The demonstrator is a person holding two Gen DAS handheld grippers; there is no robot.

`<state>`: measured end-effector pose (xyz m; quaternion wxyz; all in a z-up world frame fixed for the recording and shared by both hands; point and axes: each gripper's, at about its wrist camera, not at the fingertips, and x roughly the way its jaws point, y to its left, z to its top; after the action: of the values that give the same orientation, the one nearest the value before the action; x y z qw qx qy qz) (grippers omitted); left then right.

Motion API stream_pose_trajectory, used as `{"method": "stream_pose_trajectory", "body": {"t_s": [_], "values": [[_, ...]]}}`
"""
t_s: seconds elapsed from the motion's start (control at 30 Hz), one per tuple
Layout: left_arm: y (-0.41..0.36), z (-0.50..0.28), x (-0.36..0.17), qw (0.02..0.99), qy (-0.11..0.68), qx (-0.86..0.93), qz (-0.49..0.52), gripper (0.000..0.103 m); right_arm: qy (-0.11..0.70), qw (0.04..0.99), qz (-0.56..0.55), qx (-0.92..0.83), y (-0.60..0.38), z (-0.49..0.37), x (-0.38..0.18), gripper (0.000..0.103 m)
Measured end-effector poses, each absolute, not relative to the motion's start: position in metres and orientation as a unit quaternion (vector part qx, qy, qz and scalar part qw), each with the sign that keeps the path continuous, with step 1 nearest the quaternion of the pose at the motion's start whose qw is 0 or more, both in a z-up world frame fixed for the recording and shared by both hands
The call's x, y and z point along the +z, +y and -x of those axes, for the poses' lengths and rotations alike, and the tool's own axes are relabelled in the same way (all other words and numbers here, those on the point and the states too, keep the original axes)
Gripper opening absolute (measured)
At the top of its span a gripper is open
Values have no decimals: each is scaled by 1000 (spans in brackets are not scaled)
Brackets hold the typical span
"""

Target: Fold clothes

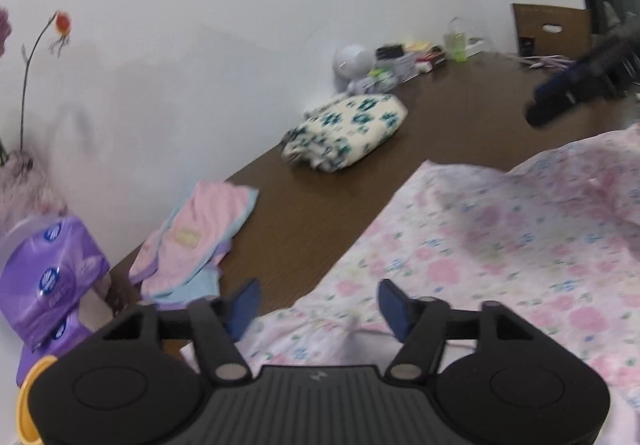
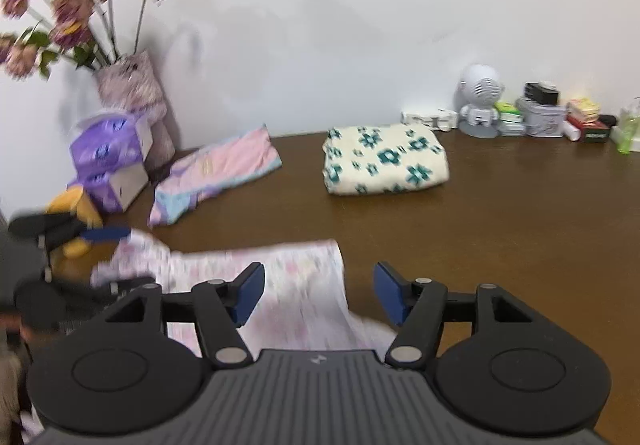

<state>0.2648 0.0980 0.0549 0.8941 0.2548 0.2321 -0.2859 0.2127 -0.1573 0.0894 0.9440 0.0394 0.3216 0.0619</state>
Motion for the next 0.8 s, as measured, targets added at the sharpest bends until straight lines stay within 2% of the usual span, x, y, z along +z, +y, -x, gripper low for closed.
{"method": "stream_pose_trajectory", "body": {"t_s": [0.2, 0.4, 0.73, 0.77, 0.8], "values": [[81, -222, 68, 886, 193, -333, -259, 81, 321, 946, -16, 35, -168, -129, 70, 66], [70, -182, 71, 868, 213, -391, -220, 82, 322, 947, 6, -10, -187, -72, 61, 70], [38, -121, 57, 846, 241, -422, -220, 82, 350, 935, 54, 34, -201, -92, 44, 69], [32, -120, 57, 845, 247, -421, -218, 81, 353, 933, 52, 43, -203, -97, 42, 68], [25, -119, 57, 843, 253, -420, -221, 80, 359, 931, 49, 53, -205, -102, 40, 62]]}}
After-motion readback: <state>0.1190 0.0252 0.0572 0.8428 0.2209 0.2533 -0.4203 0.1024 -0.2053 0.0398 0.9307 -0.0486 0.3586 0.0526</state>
